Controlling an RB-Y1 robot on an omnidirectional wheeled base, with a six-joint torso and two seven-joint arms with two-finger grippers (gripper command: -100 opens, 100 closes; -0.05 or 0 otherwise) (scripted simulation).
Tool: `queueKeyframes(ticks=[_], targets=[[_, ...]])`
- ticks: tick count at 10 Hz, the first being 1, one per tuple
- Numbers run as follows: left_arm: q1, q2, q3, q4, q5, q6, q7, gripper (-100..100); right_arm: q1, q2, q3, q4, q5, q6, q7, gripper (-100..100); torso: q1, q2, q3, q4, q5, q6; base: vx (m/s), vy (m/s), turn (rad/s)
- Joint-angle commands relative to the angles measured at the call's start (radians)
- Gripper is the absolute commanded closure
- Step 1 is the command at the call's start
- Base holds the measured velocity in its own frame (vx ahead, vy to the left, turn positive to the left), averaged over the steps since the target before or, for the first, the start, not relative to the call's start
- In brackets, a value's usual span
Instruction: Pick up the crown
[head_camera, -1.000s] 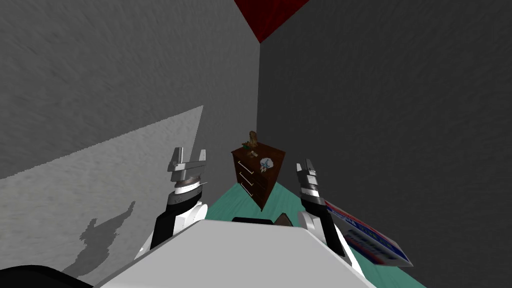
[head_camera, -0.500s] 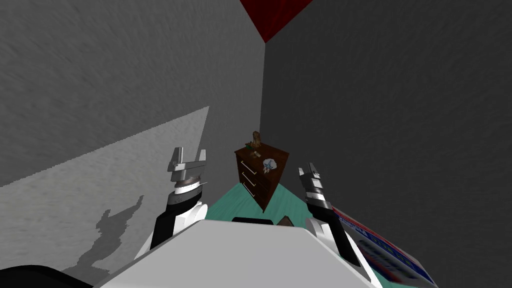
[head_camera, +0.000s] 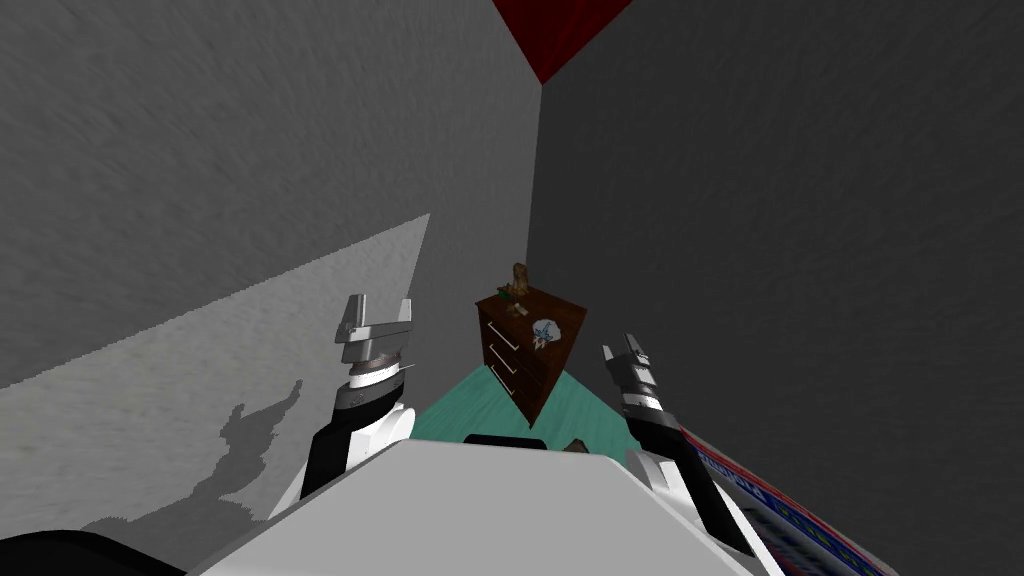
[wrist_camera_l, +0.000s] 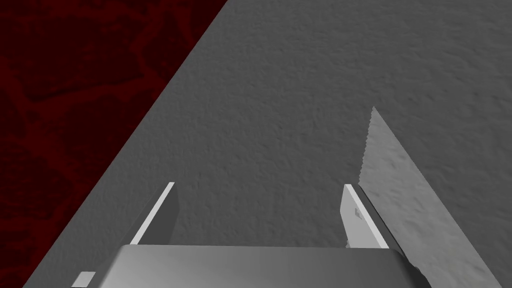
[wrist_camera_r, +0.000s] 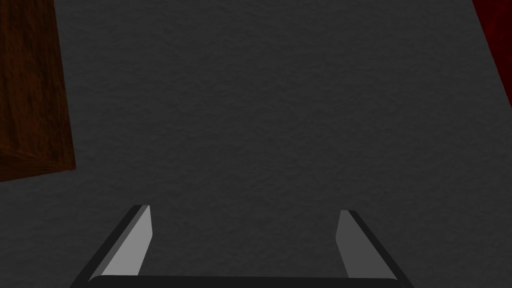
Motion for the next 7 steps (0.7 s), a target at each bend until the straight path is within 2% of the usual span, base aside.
queueKeyframes(ticks=[1, 2, 3, 4, 5, 6, 7], targets=[[0.000, 0.000, 0.000, 0.000, 0.000, 0.000, 0.000, 0, 0.020, -0.009, -0.013, -0.011, -0.012, 0.025, -0.045, -100, 0.000, 0.000, 0.000, 0.000, 0.000, 0.000, 0.014, 0.021, 0.074], [0.000, 0.000, 0.000, 0.000, 0.000, 0.000, 0.000, 0, 0.049, -0.022, -0.036, -0.016, -0.034, 0.067, -0.075, -100, 0.000, 0.000, 0.000, 0.000, 0.000, 0.000, 0.018, 0.023, 0.143], [0.000, 0.000, 0.000, 0.000, 0.000, 0.000, 0.000, 0, 0.049, -0.022, -0.036, -0.016, -0.034, 0.069, -0.104, -100, -0.001, 0.000, 0.000, 0.000, 0.000, 0.000, 0.017, 0.018, 0.084], [0.000, 0.000, 0.000, 0.000, 0.000, 0.000, 0.000, 0, 0.080, -0.033, -0.061, -0.022, -0.058, 0.114, -0.133, -100, -0.001, 0.000, 0.000, 0.000, 0.000, 0.000, 0.021, 0.031, 0.148], [0.000, 0.000, 0.000, 0.000, 0.000, 0.000, 0.000, 0, 0.080, -0.033, -0.061, -0.022, -0.058, 0.115, -0.162, -100, 0.000, 0.000, 0.000, 0.000, 0.000, 0.000, 0.021, 0.024, 0.086], [0.000, 0.000, 0.000, 0.000, 0.000, 0.000, 0.000, 0, 0.080, -0.033, -0.061, -0.022, -0.058, 0.115, -0.170, -100, 0.000, 0.000, 0.000, 0.000, 0.000, 0.000, 0.010, 0.010, 0.000], [0.000, 0.000, 0.000, 0.000, 0.000, 0.000, 0.000, 0, 0.112, -0.043, -0.087, -0.028, -0.083, 0.163, -0.211, -100, -0.001, 0.000, 0.000, 0.000, 0.000, 0.000, 0.021, 0.026, 0.189]])
